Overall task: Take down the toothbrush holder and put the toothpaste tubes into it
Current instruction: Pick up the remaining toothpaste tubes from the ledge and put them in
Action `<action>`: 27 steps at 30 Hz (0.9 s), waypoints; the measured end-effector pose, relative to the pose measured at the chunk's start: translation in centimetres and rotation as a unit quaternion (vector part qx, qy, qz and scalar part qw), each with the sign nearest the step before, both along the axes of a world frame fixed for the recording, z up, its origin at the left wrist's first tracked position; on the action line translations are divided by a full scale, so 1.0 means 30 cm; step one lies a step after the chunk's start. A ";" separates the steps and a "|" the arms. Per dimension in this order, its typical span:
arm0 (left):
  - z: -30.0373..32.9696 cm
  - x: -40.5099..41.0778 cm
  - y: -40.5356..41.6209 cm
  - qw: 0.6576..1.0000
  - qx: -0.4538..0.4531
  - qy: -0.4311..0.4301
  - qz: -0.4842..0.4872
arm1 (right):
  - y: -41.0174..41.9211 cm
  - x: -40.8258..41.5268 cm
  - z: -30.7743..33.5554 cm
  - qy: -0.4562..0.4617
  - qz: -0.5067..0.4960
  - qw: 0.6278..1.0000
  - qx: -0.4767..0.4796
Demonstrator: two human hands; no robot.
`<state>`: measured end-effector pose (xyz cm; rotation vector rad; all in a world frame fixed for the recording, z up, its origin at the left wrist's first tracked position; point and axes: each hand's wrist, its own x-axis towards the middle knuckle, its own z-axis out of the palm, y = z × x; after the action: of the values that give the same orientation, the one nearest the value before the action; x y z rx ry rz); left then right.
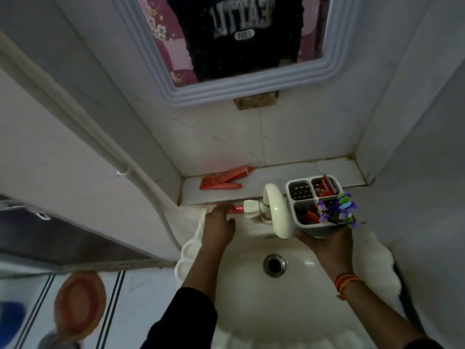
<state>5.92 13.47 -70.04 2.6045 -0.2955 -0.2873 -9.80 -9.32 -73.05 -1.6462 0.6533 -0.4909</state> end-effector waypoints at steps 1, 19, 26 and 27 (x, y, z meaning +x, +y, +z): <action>-0.030 0.008 0.001 1.000 0.020 -0.016 -0.015 | 0.002 0.001 -0.002 0.003 -0.002 1.000 -0.010; 0.253 0.000 0.056 0.915 -0.311 -0.035 0.256 | 0.039 0.012 0.032 -0.020 -0.008 0.999 -0.029; 0.659 -0.155 -0.123 0.907 -0.408 -0.102 0.033 | 0.010 0.018 -0.011 -0.008 -0.010 1.000 -0.012; 0.680 -0.175 -0.157 0.923 -0.369 -0.106 -0.004 | 0.009 0.019 -0.015 -0.005 -0.009 1.000 -0.005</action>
<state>0.66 8.75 -49.65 1.8807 -0.3968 0.1018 -9.23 -9.05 -73.51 -1.6477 0.6609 -0.5155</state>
